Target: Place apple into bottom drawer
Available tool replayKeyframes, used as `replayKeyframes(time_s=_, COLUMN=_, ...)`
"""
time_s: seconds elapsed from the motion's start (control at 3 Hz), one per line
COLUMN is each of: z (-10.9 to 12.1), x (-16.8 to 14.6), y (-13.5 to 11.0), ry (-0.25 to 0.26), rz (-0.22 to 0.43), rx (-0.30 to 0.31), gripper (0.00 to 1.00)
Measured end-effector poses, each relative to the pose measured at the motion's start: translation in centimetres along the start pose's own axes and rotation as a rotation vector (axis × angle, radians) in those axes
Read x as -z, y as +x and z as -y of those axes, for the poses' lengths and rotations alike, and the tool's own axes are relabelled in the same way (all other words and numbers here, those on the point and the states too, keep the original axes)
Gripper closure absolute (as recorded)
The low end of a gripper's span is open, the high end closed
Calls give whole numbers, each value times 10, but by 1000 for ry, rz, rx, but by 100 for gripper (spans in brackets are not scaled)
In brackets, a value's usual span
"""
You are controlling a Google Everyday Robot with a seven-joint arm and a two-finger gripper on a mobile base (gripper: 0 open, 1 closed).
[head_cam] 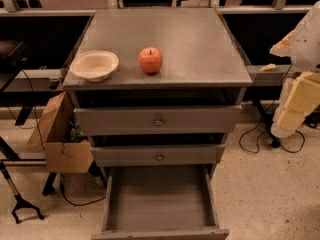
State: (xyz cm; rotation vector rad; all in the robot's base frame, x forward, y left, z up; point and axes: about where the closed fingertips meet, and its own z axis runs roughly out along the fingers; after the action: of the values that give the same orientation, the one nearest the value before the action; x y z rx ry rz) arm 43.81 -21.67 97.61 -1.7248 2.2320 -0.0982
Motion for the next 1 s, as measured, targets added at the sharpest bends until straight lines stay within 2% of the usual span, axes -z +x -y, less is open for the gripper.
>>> replayKeyframes(time_s=0.33, z=0, x=0, y=0, ry=0, rz=0, rx=0, gripper=0)
replayKeyframes(time_s=0.67, z=10, x=-1, y=-6, ry=16, rz=71, rx=-41, gripper=0)
replayKeyframes(time_s=1.0, z=41, x=-14, y=-37, ry=31, rz=197, rx=-123, gripper=0)
